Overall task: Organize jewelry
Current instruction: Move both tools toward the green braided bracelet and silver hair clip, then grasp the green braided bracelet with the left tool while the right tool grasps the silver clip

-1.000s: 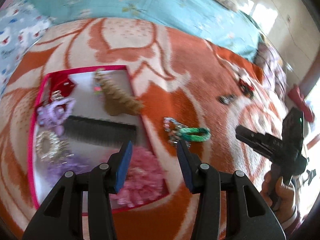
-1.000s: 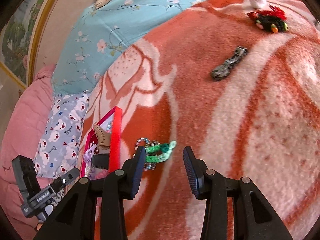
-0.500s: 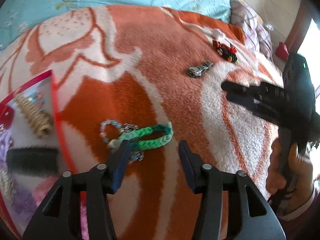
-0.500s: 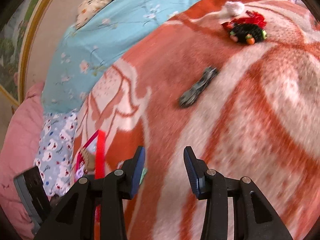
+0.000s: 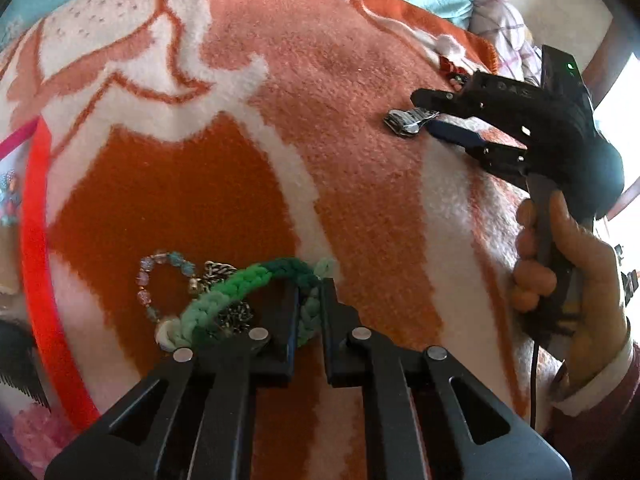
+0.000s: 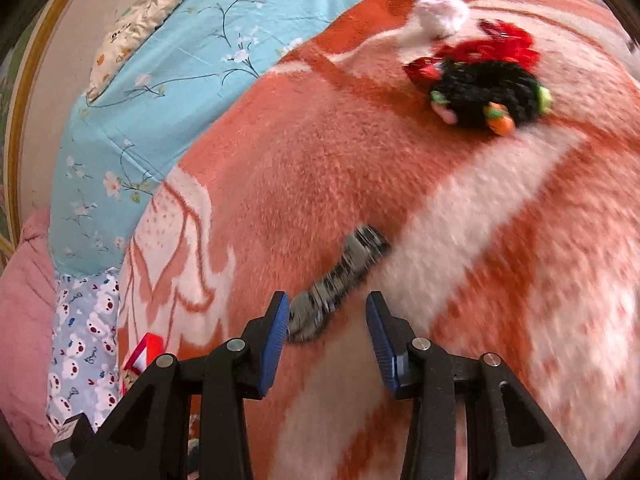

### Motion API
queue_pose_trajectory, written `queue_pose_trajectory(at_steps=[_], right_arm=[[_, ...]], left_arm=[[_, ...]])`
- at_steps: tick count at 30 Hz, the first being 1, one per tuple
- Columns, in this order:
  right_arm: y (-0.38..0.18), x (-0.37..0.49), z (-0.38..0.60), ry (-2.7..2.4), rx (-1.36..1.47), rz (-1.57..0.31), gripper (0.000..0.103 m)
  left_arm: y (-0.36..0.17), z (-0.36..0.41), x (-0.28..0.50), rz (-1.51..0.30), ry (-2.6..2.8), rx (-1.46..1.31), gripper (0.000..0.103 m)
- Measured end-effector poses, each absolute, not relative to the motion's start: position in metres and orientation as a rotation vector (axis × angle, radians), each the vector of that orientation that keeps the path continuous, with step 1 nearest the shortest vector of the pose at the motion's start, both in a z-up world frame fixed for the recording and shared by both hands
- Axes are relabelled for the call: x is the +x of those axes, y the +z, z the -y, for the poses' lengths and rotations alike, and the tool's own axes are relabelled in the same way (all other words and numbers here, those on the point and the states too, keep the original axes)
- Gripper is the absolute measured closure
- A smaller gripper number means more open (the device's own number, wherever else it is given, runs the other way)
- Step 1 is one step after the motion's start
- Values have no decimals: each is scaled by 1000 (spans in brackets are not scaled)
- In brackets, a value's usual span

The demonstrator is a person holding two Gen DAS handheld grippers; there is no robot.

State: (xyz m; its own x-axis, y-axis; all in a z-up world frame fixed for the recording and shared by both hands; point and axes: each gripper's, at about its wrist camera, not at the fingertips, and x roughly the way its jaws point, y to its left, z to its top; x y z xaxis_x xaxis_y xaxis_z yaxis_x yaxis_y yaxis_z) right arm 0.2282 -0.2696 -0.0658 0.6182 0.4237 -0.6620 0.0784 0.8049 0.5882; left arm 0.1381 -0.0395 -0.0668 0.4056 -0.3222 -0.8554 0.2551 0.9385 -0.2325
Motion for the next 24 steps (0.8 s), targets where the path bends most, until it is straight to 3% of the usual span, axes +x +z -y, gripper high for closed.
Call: queue_pose_trajectory(at_steps=[3, 4, 5, 10, 11, 12, 24], right_arm=[[-67, 240, 264, 213, 597, -897, 65], [-68, 243, 263, 201, 581, -900, 70], [-69, 244, 264, 202, 580, -904, 82], [-61, 233, 265, 235, 593, -869, 87], [-58, 231, 264, 247, 594, -858, 91], [-53, 227, 263, 265, 597, -845, 103], [7, 173, 232, 412, 533, -760, 103]], left_arm=[[-64, 40, 135, -1085, -366, -68, 95], [-61, 39, 132, -1081, -368, -71, 95], [-59, 38, 131, -1076, -368, -74, 95], [-40, 20, 119, -1029, -357, -110, 95], [-35, 16, 117, -1018, -356, -119, 96], [-30, 12, 114, -1006, -356, -128, 96], [12, -36, 83, -908, -311, -230, 96]])
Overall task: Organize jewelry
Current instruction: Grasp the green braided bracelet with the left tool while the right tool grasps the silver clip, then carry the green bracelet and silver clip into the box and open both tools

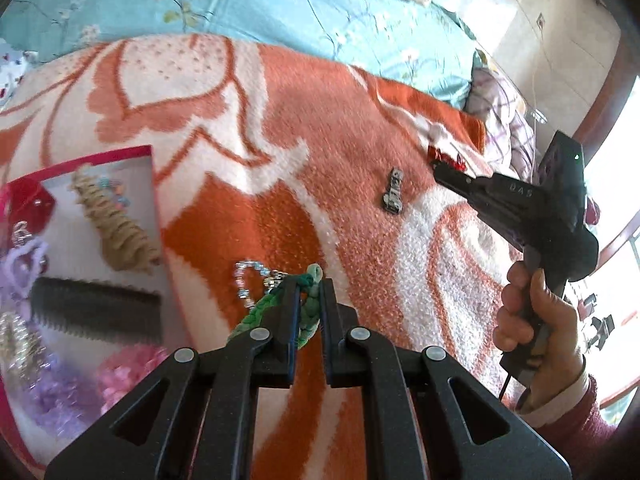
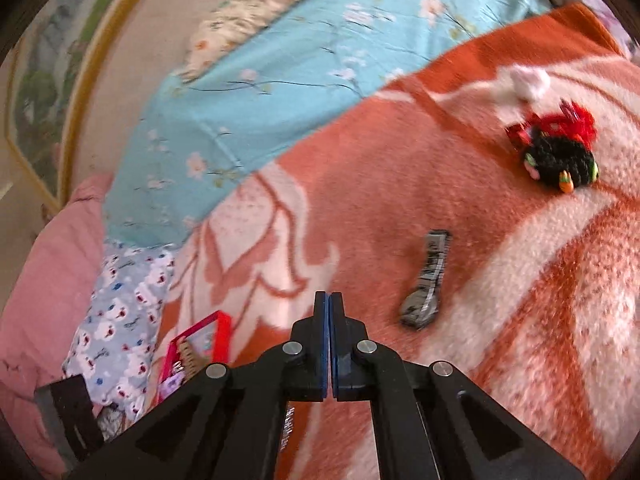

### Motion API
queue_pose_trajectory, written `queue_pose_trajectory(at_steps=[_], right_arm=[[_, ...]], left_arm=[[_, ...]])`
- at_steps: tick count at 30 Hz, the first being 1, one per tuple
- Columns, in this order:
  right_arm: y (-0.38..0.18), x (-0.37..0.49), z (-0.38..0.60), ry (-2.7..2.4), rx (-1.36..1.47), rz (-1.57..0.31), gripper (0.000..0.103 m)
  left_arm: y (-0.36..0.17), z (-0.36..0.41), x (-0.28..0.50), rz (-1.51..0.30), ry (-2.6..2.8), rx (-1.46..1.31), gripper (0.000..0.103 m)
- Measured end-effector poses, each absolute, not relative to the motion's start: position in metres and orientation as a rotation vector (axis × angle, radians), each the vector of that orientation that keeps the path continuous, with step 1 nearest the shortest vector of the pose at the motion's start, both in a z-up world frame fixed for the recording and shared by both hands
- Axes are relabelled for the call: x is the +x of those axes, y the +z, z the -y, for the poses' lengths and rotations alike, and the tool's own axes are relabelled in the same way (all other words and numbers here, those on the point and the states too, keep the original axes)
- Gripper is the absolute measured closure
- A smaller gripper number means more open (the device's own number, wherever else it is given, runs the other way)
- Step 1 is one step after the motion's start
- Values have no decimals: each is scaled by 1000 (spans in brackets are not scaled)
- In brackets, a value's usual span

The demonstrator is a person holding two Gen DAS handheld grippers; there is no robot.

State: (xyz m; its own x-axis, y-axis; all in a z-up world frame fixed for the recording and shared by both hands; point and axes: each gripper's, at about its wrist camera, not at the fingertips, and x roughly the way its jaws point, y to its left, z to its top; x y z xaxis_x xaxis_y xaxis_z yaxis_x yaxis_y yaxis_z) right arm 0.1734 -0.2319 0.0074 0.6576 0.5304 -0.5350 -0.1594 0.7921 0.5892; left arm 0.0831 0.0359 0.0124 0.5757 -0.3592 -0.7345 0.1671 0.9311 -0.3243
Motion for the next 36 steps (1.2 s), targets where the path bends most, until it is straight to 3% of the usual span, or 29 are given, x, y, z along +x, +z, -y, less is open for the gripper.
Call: queue_pose_trajectory(at_steps=[2, 4, 5, 6, 7, 15, 16, 18, 20, 36], right_arm=[[5, 178, 237, 356, 518, -784, 99], [-6, 188, 244, 276, 503, -829, 85], [-13, 193, 247, 253, 503, -838, 70], [-17, 196, 248, 233, 490, -843, 63], [-24, 202, 247, 193, 451, -854, 61], [-49, 252, 223, 70, 269, -896, 62], [-50, 259, 219, 57, 228, -901, 65], [-53, 264, 217, 54, 204, -912, 84], [-48, 262, 217, 84, 219, -901, 87], [17, 156, 171, 463, 398, -806, 87]], left_arm=[[18, -44, 77, -894, -298, -247, 96], [23, -49, 72, -882, -292, -262, 96], [24, -51, 70, -877, -288, -267, 96], [26, -53, 68, -870, -284, -272, 96], [28, -55, 66, -865, -279, -276, 96], [41, -71, 57, -831, -251, -291, 96], [42, -73, 57, -829, -247, -294, 96], [42, -78, 56, -825, -242, -303, 96], [41, -83, 54, -822, -237, -311, 96], [28, -133, 24, -821, -147, -365, 96]])
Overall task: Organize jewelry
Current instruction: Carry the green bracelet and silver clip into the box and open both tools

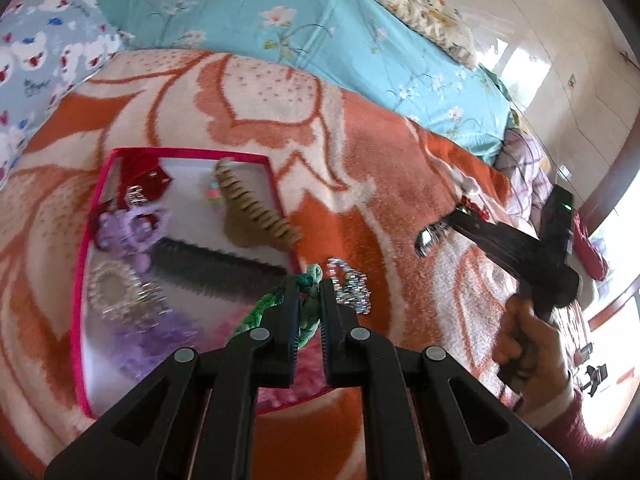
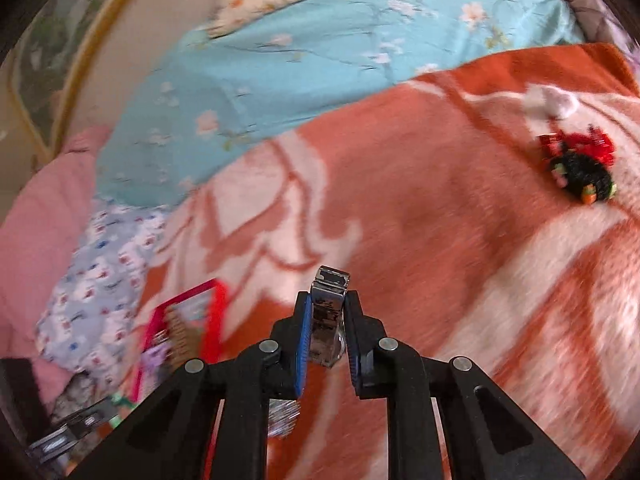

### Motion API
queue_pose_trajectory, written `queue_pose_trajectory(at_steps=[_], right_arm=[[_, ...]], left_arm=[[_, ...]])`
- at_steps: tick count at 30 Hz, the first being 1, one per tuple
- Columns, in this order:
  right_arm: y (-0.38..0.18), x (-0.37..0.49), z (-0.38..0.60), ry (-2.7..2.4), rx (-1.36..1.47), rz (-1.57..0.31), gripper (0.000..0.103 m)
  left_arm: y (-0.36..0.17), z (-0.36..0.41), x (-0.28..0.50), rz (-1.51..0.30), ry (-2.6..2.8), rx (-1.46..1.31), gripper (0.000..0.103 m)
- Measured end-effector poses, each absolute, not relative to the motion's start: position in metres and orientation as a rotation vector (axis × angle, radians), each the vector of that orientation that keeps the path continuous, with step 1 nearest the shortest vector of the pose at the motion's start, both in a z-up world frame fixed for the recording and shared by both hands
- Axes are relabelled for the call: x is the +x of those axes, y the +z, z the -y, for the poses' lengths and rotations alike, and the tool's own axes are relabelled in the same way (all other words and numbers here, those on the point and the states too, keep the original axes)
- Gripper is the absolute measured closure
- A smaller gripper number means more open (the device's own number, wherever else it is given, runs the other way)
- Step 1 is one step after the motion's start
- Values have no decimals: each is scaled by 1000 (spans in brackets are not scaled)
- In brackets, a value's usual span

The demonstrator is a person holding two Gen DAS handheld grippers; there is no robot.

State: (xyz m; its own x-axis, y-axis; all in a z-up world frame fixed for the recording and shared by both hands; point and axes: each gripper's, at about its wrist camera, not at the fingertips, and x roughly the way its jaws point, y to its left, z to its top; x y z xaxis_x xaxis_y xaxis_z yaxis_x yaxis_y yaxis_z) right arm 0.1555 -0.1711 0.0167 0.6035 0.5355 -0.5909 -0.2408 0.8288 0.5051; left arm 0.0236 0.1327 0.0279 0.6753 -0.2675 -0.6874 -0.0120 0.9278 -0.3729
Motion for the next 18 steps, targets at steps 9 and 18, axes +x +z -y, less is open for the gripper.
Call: queue_pose_trajectory(at_steps=[9, 18], right_arm=[[22, 122, 114, 625, 409, -853, 87], [21, 97, 57, 747, 383, -891, 87]], left_arm=[[27, -170, 0, -797, -72, -399, 96], [21, -212, -19, -782, 18, -437, 96]])
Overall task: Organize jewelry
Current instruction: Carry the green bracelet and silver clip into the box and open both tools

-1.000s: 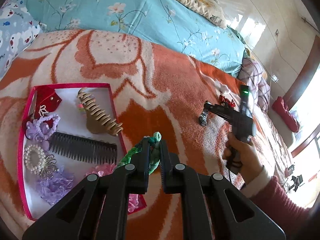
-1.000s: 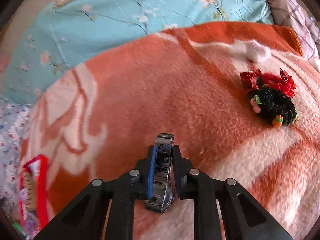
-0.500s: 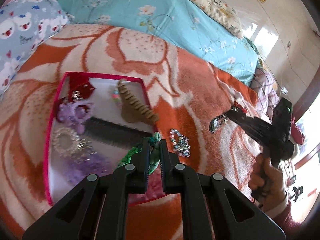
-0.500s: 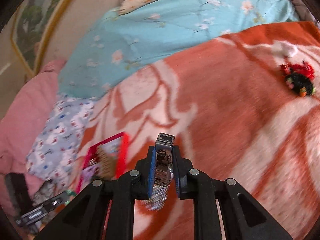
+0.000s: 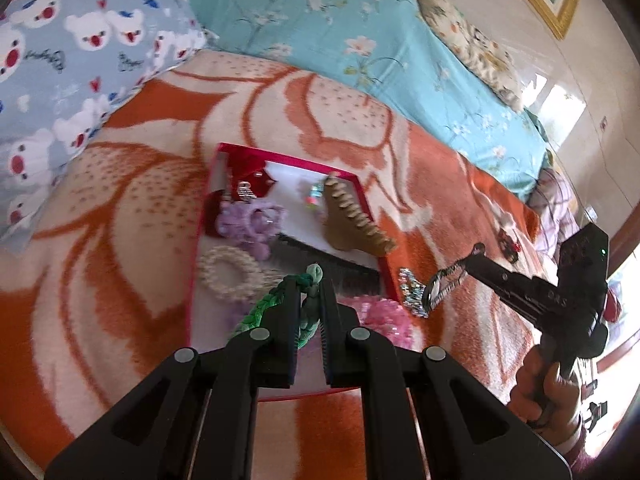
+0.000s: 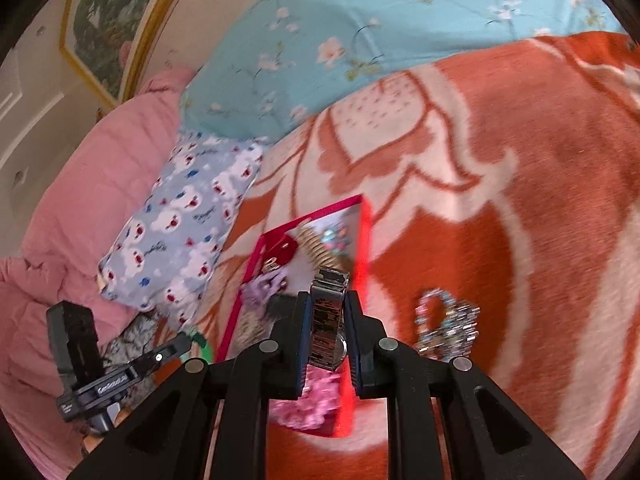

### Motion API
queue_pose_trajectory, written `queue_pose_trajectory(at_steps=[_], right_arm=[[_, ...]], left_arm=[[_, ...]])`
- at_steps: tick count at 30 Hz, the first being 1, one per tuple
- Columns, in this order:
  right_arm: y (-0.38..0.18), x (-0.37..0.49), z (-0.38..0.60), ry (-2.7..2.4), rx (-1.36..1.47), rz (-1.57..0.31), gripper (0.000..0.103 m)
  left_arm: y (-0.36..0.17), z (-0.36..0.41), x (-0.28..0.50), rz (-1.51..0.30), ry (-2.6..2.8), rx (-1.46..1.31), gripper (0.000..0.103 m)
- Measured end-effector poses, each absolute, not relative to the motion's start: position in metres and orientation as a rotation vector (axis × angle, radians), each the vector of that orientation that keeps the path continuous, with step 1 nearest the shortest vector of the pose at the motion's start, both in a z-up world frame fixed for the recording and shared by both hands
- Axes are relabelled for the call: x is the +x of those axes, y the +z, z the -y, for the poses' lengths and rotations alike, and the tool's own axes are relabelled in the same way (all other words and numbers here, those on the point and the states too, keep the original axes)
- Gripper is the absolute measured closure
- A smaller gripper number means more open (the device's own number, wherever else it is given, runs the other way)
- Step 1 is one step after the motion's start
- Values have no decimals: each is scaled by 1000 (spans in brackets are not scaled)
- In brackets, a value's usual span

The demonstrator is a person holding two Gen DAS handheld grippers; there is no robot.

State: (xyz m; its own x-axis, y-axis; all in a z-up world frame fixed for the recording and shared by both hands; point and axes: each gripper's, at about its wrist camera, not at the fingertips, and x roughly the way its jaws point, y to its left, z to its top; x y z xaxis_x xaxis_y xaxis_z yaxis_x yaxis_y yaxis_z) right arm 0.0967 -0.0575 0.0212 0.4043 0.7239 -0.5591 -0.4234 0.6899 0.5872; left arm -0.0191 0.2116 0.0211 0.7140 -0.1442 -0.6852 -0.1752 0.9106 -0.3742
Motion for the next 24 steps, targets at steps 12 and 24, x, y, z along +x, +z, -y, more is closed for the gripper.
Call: queue_pose_trajectory(at_steps=[12, 24], right_arm=[[0, 83, -5, 823, 315, -960, 87], [-29, 103, -23, 776, 287, -1007, 87]], left_arm=[[1, -230, -19, -807, 61, -452, 96], [-20, -237, 1, -843, 77, -455, 96]])
